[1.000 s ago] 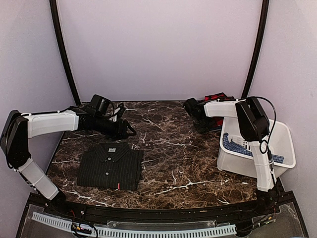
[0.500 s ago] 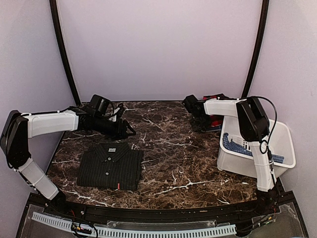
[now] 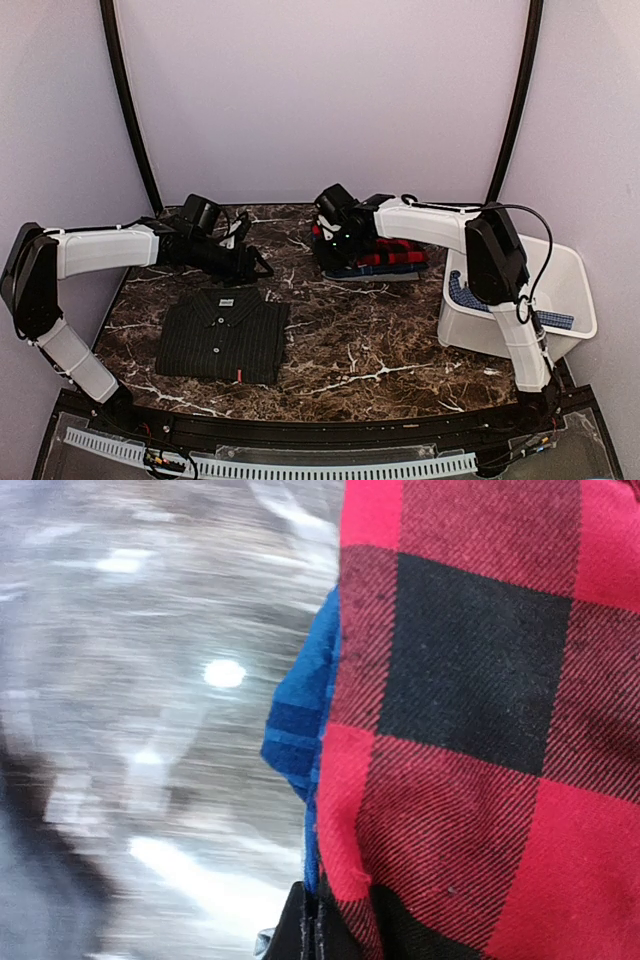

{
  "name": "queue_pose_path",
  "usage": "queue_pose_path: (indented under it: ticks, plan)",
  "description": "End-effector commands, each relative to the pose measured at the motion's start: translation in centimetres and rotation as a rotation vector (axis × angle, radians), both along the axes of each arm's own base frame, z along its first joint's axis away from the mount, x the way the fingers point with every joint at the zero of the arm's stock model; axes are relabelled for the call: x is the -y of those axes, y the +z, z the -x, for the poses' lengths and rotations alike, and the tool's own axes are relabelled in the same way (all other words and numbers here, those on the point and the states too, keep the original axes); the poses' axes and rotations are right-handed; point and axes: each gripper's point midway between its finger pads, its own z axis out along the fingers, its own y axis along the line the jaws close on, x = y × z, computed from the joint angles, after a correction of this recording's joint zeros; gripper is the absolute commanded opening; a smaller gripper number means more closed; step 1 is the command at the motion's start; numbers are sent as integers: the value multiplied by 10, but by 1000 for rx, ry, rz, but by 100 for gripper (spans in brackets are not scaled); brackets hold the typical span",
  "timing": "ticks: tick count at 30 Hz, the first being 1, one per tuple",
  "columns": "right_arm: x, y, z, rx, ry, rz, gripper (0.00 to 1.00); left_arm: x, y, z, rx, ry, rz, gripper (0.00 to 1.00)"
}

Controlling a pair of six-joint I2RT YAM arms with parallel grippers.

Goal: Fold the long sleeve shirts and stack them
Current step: Move the square-folded shirt to the center of the board, then rotate the square-folded shirt at the center of the board.

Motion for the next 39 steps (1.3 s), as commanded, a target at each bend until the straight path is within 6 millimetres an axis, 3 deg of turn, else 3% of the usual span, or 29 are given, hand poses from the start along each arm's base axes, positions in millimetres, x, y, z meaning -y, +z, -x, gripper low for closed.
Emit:
queue_pose_path:
  ticks: [1,4,8,10,14,17,21,27,35,39]
  plan:
    - [-85,30,21,-78,86,-324,0,-4,-3,4,-3,7,4,55]
    - [-118,41,28,-112,120,-456,0,-7,-4,4,-1,17,-4,55]
    - [-144,45,28,-145,158,-579,1,-11,-6,1,-2,40,-19,55]
    - [-155,57,30,-147,200,-631,14,-13,-7,0,-3,54,-25,55]
    - [-163,90,32,-108,268,-691,26,-16,-9,-7,-5,90,-31,55]
    - [-158,115,33,-56,297,-693,32,-17,-14,-15,-16,121,-39,55]
    - [-129,125,22,29,251,-596,35,-13,-14,-31,0,161,-21,55]
    - [-48,115,-12,123,74,-410,27,4,-4,-57,29,175,52,55]
    - [47,66,-24,174,-107,-163,24,10,-36,-76,-21,184,-6,54]
    - [69,41,-22,171,-143,-80,24,7,-49,-82,-33,210,-35,52]
